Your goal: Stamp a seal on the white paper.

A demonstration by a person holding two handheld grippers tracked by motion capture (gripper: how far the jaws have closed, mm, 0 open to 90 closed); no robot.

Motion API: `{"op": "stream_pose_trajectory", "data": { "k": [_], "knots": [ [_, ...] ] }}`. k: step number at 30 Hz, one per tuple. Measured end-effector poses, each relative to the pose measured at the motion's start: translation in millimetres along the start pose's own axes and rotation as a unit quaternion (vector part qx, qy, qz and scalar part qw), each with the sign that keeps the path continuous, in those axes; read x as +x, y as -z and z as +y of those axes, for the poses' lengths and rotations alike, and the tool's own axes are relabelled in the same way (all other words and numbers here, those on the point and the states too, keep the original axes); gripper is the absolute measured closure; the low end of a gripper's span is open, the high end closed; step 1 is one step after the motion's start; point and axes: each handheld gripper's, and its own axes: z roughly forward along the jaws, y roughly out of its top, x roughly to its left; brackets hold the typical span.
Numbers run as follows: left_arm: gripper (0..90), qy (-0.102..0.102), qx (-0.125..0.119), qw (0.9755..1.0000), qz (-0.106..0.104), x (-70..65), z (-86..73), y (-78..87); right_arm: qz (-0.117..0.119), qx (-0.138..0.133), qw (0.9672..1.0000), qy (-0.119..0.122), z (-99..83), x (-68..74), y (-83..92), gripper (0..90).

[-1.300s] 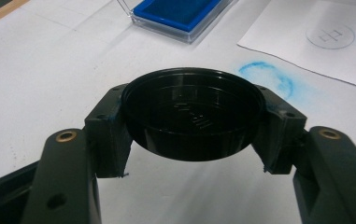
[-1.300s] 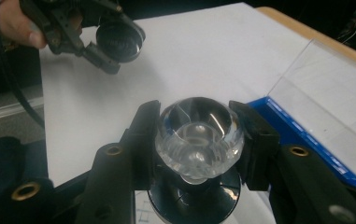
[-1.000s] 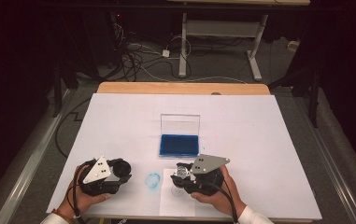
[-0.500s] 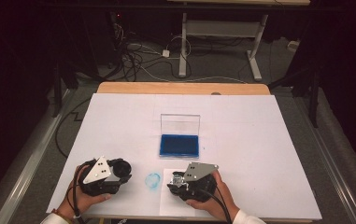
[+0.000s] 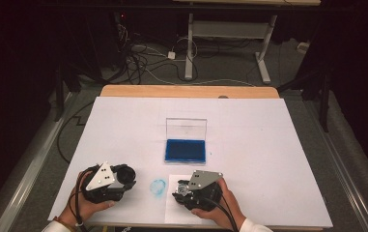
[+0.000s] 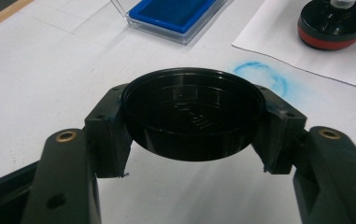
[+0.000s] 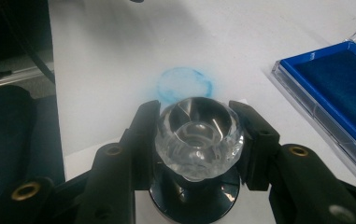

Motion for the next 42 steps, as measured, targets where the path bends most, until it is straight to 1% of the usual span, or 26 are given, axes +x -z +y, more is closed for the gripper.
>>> {"op": "stream_pose_trajectory", "data": {
  "k": [4,6,11,14,16,22,26,31,42],
  "knots": [
    [36.2,0.000,-0.001,1.0000,-0.001,0.0,0.0,0.0,-0.004,0.001,1.0000,-0.003,-1.9,-2.3,-0.4,56.7],
    [36.2,0.000,0.000,1.0000,-0.001,0.0,0.0,-0.1,0.000,-0.003,1.0000,-0.009,-3.5,-3.6,-1.5,56.7],
    [36.2,0.001,0.000,1.0000,0.000,0.6,-0.1,-0.1,0.000,0.000,1.0000,-0.002,-2.6,-0.6,-1.8,56.8],
    [36.2,0.001,0.000,1.0000,-0.001,0.1,0.0,-0.2,0.002,-0.002,1.0000,-0.009,-3.6,-2.0,-2.1,56.8],
    [36.2,0.002,0.000,1.0000,-0.001,-0.1,-0.1,-0.5,0.003,-0.002,0.9998,-0.020,-5.5,-2.6,-1.7,56.8],
    [36.2,0.001,0.002,1.0000,-0.002,-1.0,0.4,-1.1,-0.006,0.002,0.9999,-0.016,-5.7,-0.1,-1.7,56.8],
    [36.2,0.002,0.003,1.0000,-0.003,-1.4,0.2,-1.5,-0.007,0.004,0.9999,-0.010,-6.4,-0.3,-1.8,56.8],
    [36.2,0.001,0.003,1.0000,-0.004,-1.8,0.4,-2.1,-0.008,0.006,0.9999,-0.005,-6.6,-0.2,-2.2,56.8],
    [36.2,0.001,0.003,1.0000,-0.004,-1.6,0.3,-1.7,-0.002,0.005,1.0000,-0.008,-7.9,-1.7,-2.9,56.9]
  ]
}}
